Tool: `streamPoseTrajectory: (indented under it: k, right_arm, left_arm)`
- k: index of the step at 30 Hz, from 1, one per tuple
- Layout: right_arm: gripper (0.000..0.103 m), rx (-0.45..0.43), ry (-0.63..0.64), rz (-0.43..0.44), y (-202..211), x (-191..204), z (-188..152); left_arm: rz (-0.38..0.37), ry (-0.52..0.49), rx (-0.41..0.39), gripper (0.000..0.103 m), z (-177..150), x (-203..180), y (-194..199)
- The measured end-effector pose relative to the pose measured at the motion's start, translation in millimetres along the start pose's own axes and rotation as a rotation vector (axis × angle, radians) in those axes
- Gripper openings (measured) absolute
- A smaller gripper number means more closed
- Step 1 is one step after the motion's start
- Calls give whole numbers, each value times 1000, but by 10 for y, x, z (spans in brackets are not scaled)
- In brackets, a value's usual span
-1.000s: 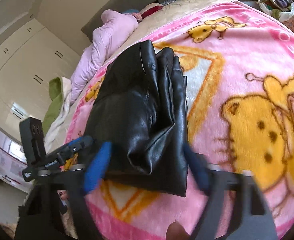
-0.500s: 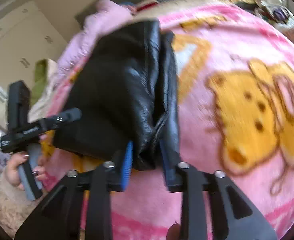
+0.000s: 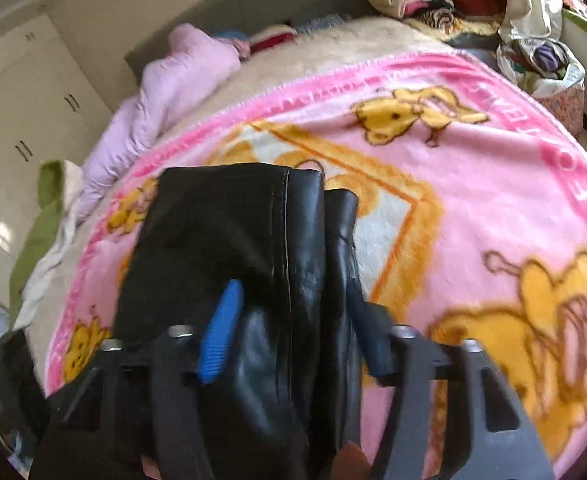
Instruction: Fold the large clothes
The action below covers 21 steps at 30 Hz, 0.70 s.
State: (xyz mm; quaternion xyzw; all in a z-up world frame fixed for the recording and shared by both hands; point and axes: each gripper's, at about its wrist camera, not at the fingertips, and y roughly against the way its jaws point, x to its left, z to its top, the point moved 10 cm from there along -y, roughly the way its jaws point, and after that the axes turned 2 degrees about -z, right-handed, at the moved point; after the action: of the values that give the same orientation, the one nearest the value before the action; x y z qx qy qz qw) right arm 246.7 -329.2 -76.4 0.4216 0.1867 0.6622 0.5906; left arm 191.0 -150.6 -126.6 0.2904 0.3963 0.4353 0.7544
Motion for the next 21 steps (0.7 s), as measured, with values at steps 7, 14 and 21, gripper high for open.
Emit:
streamPoseTrajectory:
  k: [7,14,21]
  right_arm:
    - [12,-50,-47,72,65,-203,75]
    - [29,-16,-34,4,-124,-376,-123]
    - [51,-76,65,-73,271,-280,-295]
  left_arm:
    - [-39,4,15,90,-9,-24,-29]
    - [-33,6,17,91,-15,-45,-67]
    - [-19,7,8,91,9,-9,-20]
